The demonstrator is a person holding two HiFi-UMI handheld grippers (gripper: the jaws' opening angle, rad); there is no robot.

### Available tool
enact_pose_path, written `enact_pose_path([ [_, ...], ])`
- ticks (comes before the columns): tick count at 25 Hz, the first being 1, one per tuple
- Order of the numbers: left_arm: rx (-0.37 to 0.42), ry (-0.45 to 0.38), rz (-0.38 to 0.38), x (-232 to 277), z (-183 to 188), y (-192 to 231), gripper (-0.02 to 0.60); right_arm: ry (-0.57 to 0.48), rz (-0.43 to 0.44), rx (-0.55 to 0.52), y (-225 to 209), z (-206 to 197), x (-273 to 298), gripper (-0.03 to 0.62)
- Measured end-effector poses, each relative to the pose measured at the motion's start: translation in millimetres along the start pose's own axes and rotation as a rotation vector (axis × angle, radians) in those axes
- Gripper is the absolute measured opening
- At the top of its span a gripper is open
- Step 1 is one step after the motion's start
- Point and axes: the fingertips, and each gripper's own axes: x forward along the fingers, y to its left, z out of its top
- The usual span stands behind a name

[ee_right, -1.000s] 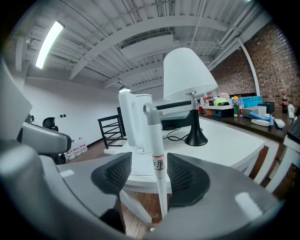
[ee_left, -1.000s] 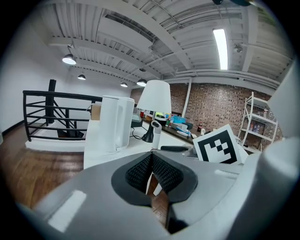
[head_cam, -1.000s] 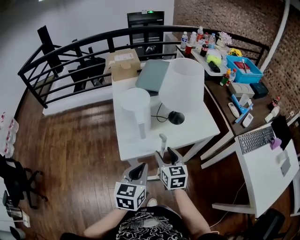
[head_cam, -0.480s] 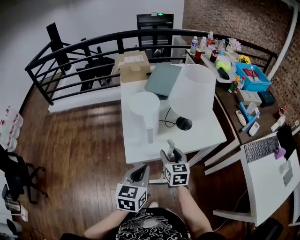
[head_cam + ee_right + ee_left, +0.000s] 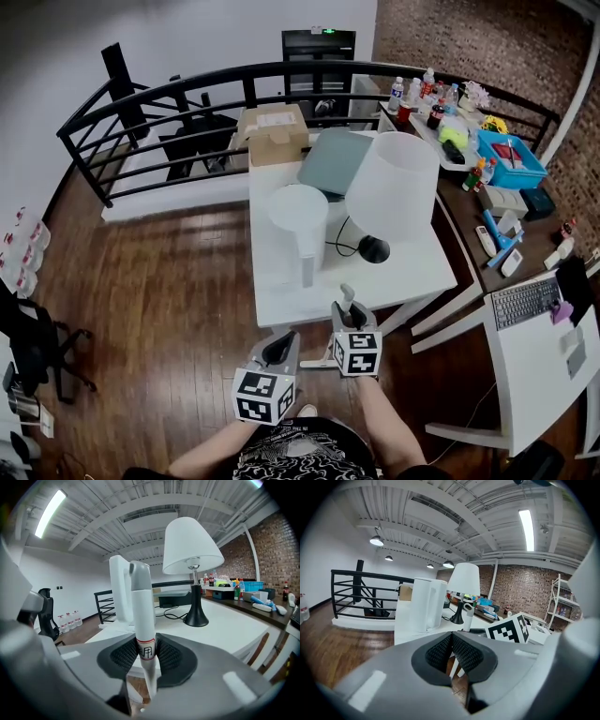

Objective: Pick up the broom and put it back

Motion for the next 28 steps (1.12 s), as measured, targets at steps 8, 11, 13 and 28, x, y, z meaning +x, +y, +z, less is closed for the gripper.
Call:
enact_pose_path([
  [8, 0.007, 0.000, -0.031, -7, 1, -9, 0.005, -0.026, 0.000, -0.017, 7, -7, -27, 0.095],
  [11, 0.022, 0.003, -0.048, -11, 0, -15, 0.003, -0.029, -0.019, -0.006, 7, -11, -39, 0.095],
  [13, 0.033, 0.003, -0.058, -15, -1, -19, 0.005, -0.035, -0.034, 0.003, 6, -13, -47, 0.095],
  [28, 0.061, -0.067, -0.099, -57, 16, -30, 0.005, -0.171, -0.088, 0.029, 32, 35, -129, 0.095],
])
